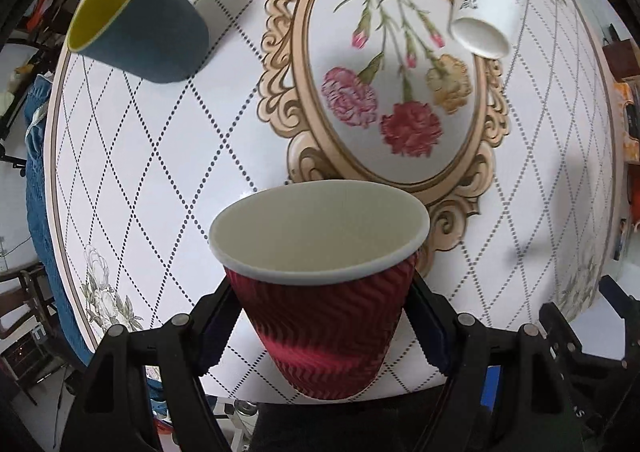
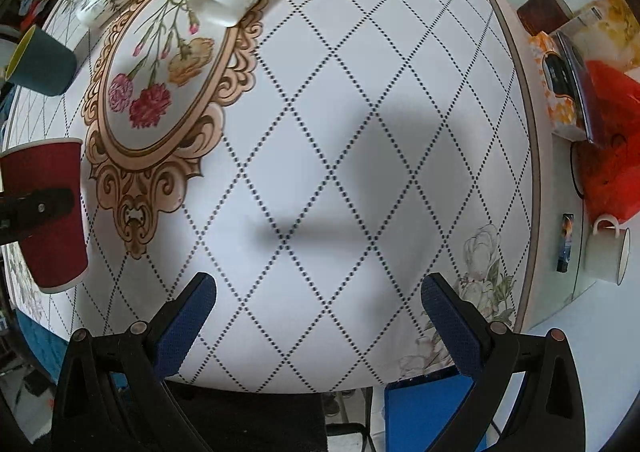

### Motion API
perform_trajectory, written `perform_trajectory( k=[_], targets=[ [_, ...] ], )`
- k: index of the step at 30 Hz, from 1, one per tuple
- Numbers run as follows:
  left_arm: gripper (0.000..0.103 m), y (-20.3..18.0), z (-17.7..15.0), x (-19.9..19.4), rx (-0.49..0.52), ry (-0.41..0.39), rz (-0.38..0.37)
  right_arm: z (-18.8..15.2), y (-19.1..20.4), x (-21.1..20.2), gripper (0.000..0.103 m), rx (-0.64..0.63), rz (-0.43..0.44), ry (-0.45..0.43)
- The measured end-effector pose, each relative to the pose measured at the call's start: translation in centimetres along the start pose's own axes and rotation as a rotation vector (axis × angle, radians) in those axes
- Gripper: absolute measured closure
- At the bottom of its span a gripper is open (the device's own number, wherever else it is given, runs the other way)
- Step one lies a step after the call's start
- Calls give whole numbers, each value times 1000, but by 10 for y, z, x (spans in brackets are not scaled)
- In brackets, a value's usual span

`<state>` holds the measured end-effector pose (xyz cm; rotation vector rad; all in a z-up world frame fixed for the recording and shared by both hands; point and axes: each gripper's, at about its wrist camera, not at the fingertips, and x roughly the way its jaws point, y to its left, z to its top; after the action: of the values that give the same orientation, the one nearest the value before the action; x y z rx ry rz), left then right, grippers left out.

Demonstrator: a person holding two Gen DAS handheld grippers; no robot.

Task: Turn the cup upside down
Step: 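Lift the red cup with the left tool, opening facing up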

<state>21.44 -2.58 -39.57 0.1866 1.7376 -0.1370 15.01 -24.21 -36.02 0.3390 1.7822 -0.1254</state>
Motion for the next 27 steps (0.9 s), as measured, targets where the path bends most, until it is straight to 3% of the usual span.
perform_trajectory(
  k=[9,18,22,23,24,26,27],
  targets=[
    [27,36,-7,53,-37,60,-21,1,42,-8,0,8,-16,23],
    [25,48,-8,59,-39,62,-30,-1,43,6,0,3,-16,46],
    [25,35,-5,55,-48,68,-31,0,46,13,0,-3,-9,52],
    [25,36,-5,56,-50,68,-31,0,46,16,0,-62,-148,64],
    [25,37,-5,57,-51,68,-30,0,46,17,0,-62,-146,65],
    [12,35,-2,54,-54,63,-29,0,45,20,0,-63,-141,64],
    [11,31,-1,48,-54,60,-30,0,45,20,0,-63,-140,64]
  ],
)
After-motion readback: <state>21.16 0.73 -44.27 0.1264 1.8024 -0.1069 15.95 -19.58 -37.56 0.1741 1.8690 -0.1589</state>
